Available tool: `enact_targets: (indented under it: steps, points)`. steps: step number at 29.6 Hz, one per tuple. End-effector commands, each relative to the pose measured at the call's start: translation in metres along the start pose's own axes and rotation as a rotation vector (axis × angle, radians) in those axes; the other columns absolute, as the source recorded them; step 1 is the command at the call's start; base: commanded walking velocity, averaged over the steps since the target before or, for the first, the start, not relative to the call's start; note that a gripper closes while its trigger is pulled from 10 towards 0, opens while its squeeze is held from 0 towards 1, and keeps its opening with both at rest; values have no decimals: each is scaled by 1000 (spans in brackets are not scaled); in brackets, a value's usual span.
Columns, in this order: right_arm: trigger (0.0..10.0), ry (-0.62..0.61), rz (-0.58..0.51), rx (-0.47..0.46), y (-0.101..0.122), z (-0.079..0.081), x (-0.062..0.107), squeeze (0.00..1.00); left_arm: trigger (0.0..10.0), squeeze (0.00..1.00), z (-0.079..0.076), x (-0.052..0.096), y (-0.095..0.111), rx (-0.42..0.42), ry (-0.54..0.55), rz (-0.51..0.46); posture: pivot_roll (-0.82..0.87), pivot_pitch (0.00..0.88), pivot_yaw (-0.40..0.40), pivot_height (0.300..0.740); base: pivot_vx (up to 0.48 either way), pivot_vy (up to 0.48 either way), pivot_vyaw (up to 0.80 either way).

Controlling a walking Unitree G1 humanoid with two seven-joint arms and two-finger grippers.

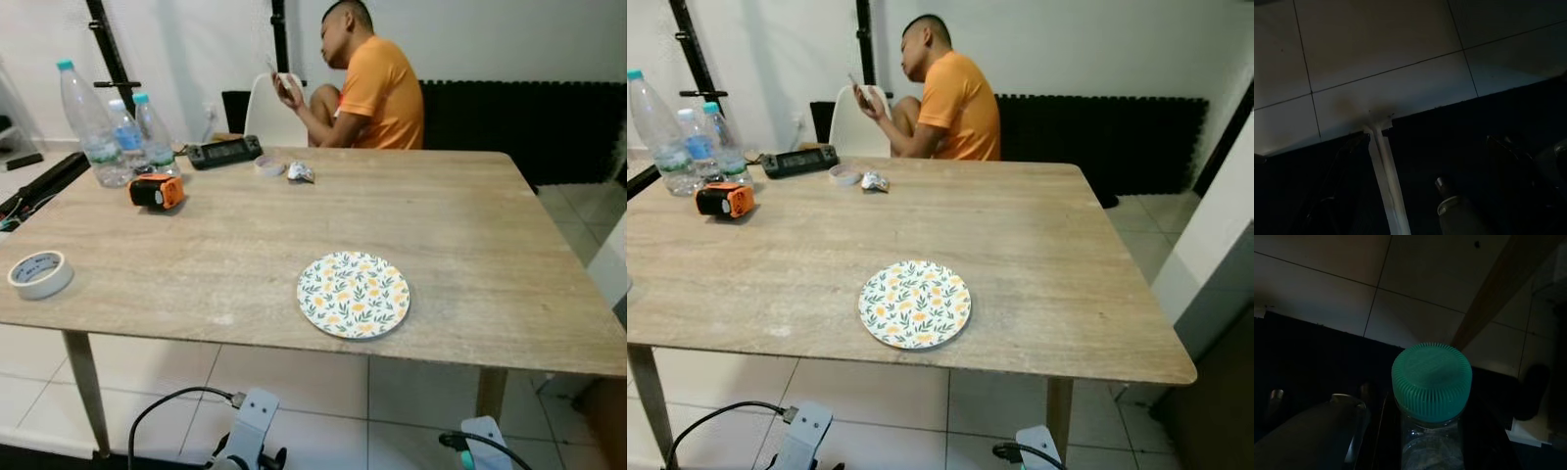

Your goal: Restocking fridge

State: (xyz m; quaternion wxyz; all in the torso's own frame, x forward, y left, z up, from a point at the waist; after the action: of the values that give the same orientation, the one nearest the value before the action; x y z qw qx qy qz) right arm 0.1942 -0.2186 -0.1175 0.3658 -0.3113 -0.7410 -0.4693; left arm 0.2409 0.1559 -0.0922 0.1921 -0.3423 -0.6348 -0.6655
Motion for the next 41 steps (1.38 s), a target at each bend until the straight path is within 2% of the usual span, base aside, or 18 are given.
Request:
enact_targets:
  steps: [1, 21, 24, 41]
  points:
    - [10000, -5, -2, -17, 1, 0, 0, 0, 10000, 0, 3, 1, -3, -1, 7, 13, -81, 28, 5, 740, 0, 0, 0]
    - [10000, 29, 3, -57, -3, 8, 1, 0, 10000, 0, 3, 2, -5, 13, 10, 10, -77, 29, 6, 740, 0, 0, 0]
    - [10000, 43, 6, -87, -4, 11, 1, 0, 10000, 0, 3, 2, -4, 11, 9, 10, -77, 28, 6, 740, 0, 0, -781]
    - [10000, 41, 15, -103, -7, 13, 1, 0, 10000, 0, 2, 1, -4, -12, -2, 13, -76, 30, 12, 740, 0, 0, -800]
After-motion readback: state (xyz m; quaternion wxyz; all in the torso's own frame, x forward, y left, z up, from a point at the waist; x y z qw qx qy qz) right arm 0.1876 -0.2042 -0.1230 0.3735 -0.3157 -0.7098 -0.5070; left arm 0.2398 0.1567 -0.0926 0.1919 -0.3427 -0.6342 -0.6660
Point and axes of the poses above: a point about 5 cm out from each wrist's last joint towards the gripper, its own x axis pointing back from the gripper into the wrist, its own y axis along the axis of the wrist's last joint, z = x × y, the point moved 4 cm from there along -x, pointing out of the wrist towards the gripper, and after that the axes turned 10 degrees about x, right-handed, at the moved point
